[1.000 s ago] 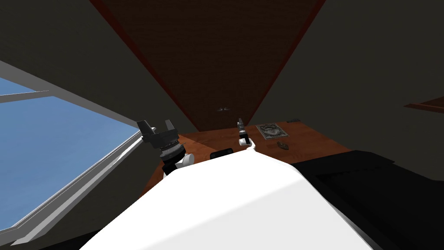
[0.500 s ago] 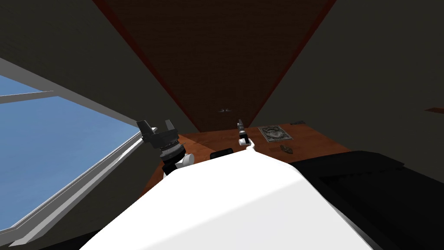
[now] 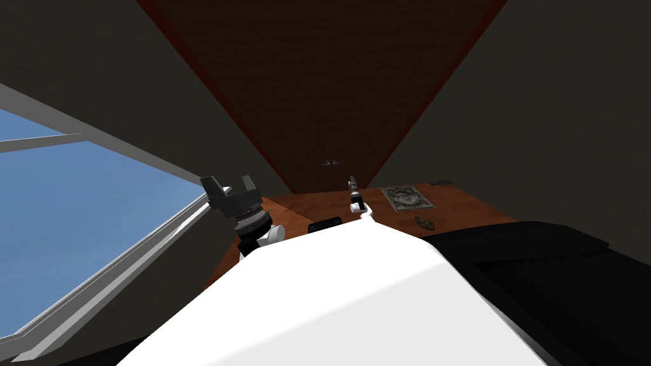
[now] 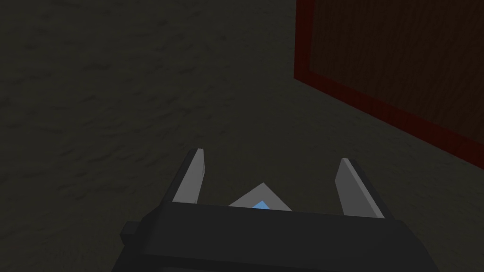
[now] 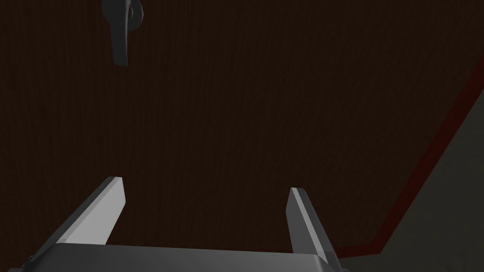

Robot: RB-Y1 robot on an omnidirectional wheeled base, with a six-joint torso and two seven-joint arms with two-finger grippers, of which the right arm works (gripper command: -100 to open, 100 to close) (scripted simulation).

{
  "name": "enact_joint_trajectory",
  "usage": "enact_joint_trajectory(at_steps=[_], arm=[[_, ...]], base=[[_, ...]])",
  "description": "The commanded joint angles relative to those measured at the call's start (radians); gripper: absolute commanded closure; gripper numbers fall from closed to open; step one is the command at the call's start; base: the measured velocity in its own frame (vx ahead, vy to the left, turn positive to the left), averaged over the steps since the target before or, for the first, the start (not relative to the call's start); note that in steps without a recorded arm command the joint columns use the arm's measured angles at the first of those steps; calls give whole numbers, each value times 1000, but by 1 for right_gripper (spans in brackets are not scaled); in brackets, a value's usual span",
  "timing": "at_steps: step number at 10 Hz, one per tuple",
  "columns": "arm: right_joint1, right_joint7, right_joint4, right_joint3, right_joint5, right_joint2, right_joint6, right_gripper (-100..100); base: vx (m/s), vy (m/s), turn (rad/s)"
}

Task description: Pull the door open

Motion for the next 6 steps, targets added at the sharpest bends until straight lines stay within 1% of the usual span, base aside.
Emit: enact_joint_trajectory(at_steps=[1,6], arm=[[-21,-2,50,-5,-5,0,-13,-100],[-79,-16,191,-19,-23,-9,-48,-100]], base=[[98,-13,43],[100,-10,45]])
